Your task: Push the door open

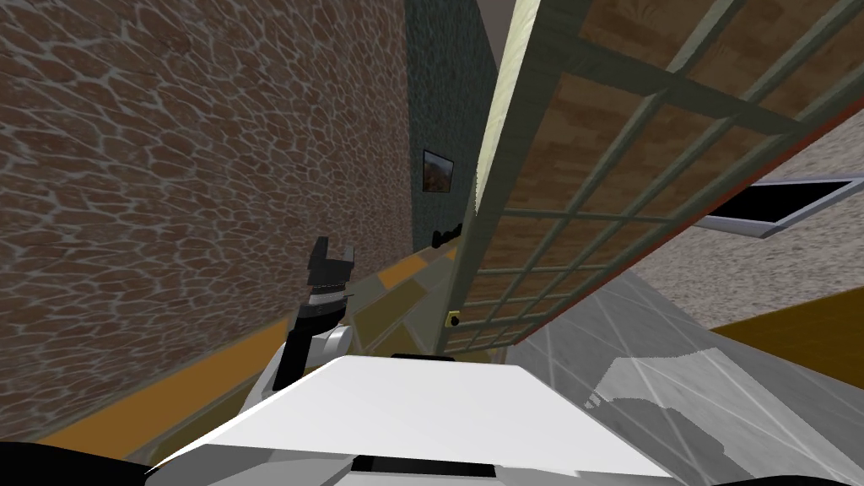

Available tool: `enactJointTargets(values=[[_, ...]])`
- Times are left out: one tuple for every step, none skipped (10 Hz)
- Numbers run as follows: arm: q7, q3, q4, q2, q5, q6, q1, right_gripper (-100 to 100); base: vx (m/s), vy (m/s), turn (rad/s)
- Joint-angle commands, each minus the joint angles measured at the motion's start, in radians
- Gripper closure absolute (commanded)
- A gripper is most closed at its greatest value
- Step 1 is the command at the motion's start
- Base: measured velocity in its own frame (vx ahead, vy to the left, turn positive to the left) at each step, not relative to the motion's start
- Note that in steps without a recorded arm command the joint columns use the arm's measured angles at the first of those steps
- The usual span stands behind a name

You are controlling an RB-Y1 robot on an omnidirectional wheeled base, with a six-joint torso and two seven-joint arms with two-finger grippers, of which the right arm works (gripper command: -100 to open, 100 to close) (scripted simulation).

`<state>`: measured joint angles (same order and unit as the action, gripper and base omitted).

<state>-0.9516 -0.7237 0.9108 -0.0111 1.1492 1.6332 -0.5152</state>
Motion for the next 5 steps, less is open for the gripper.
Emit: enactJointTargets(values=[[0.0,0.003,0.001,0.018,-0.004,0.011,0.0,-100,0.154,0.158,0.024],[0.001,0.004,0.004,0.031,-0.006,0.019,0.0,-100,0.139,0.149,0.019],[0.002,0.006,0.007,0.052,-0.008,0.033,0.0,-100,0.131,0.129,0.013],[0.002,0.006,0.011,0.043,-0.006,0.022,-0.002,-100,0.053,0.055,-0.012],[0.002,0.006,0.011,0.043,-0.006,0.022,-0.002,100,-0.006,-0.004,0.007]])
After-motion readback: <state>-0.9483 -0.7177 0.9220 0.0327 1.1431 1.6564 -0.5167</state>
